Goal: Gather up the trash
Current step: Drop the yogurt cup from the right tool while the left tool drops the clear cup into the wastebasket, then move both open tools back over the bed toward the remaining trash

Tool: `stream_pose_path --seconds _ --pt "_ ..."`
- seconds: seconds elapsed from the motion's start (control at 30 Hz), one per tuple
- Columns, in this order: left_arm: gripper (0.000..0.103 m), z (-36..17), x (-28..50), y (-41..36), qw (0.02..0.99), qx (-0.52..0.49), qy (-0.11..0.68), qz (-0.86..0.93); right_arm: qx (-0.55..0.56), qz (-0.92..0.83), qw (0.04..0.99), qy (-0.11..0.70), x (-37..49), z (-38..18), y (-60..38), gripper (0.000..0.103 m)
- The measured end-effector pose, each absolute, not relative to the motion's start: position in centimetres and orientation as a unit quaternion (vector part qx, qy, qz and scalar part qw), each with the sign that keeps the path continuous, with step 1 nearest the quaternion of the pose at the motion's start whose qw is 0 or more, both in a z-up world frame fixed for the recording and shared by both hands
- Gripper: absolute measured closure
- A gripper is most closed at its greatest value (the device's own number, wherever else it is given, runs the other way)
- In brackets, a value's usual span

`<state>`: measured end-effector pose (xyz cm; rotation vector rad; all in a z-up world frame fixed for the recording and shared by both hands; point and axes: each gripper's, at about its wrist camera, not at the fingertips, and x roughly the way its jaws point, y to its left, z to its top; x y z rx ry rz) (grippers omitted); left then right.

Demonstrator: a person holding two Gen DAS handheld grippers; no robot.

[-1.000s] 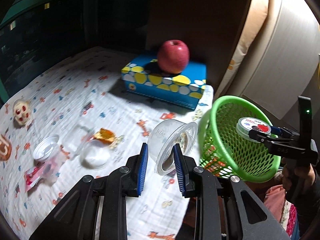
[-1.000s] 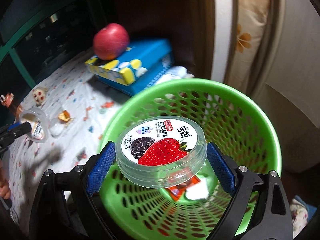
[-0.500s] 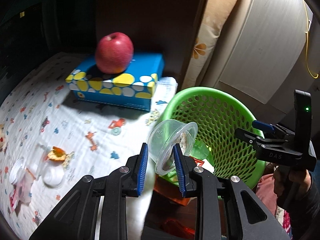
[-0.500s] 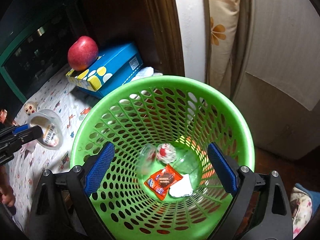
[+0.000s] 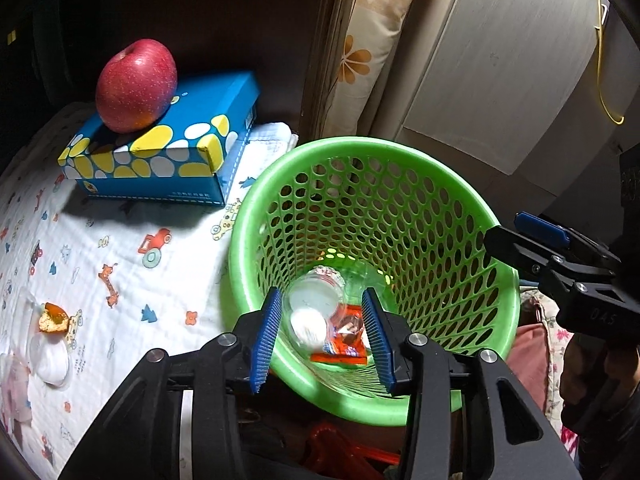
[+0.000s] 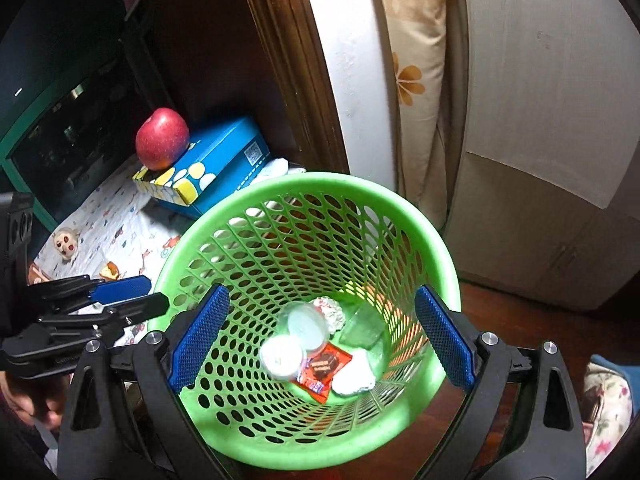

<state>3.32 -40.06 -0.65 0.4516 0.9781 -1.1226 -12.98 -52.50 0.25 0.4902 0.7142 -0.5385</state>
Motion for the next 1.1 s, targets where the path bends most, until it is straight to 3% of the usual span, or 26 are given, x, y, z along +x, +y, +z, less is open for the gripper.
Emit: stream_pose_path --seconds 0.1,0.4,1.1 --pt "0.052 -0.5 3.3 -39.4 0.717 0.201 0.438 -0.503 0.232 -0.252 0.876 0.340 -12.8 0.6 -52.1 0.010" --pt "0.042 0.4 6.0 -34.1 0.757 0.171 0.437 -0.454 0.208 -0.200 0.893 0.346 -9.4 1.5 -48.6 0.010" --pt "0.042 -0.5 19.1 -14.5 0.862 0.123 0.433 -0.233 0.126 -0.051 0.909 0.395 2.8 1.6 -36.2 0.010"
